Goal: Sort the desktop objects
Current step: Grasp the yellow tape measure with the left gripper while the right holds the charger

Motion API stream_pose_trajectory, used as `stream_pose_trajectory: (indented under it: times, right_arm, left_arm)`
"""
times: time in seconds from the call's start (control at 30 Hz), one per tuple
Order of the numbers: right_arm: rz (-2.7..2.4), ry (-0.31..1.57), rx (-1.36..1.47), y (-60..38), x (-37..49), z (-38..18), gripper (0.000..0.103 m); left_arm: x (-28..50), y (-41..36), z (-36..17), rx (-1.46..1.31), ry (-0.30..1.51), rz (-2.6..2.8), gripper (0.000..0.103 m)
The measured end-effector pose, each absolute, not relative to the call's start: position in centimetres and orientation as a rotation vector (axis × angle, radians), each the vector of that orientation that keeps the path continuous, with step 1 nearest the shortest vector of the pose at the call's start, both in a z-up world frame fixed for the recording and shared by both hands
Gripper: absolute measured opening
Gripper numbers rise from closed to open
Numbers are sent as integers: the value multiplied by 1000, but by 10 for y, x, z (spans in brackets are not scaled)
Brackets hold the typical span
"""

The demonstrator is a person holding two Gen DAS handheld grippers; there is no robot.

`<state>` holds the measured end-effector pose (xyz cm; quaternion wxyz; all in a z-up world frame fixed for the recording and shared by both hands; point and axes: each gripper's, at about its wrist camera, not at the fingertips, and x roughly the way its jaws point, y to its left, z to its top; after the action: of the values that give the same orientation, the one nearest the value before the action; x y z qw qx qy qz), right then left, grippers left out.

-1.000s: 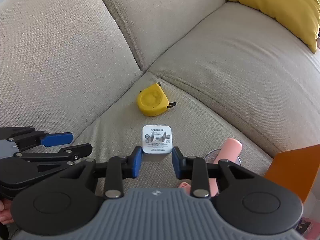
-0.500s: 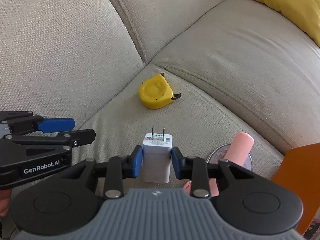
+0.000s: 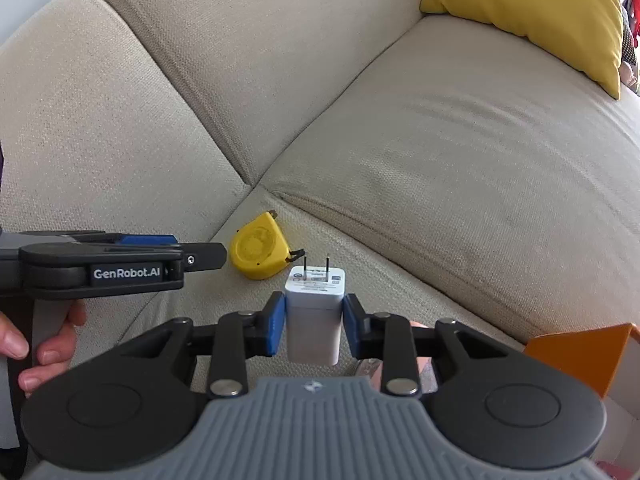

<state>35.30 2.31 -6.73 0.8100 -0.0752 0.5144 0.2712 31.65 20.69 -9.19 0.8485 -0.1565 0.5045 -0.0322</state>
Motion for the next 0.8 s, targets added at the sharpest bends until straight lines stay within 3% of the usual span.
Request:
stream_pose_trajectory:
  times: [0.23, 0.4, 0.53, 0.67, 0.8]
  right_arm:
    - [607, 1111, -116, 25, 364, -76, 33]
    - [608, 1115, -103, 23, 369, -81, 33]
    - [604, 1128, -92, 20, 370, -86, 33]
    - [593, 1138, -77, 16, 369, -87, 33]
    - [589, 1137, -86, 15, 367, -85, 33]
  left_arm:
    - [346, 205, -119, -357, 1085, -83, 72]
    - [351, 205, -125, -389, 1078, -119, 83]
    - [355, 195, -136, -368, 1084, -128, 84]
    - [354, 189, -128, -361, 1082, -163, 57]
    - [345, 176, -116, -273, 1070, -163, 54]
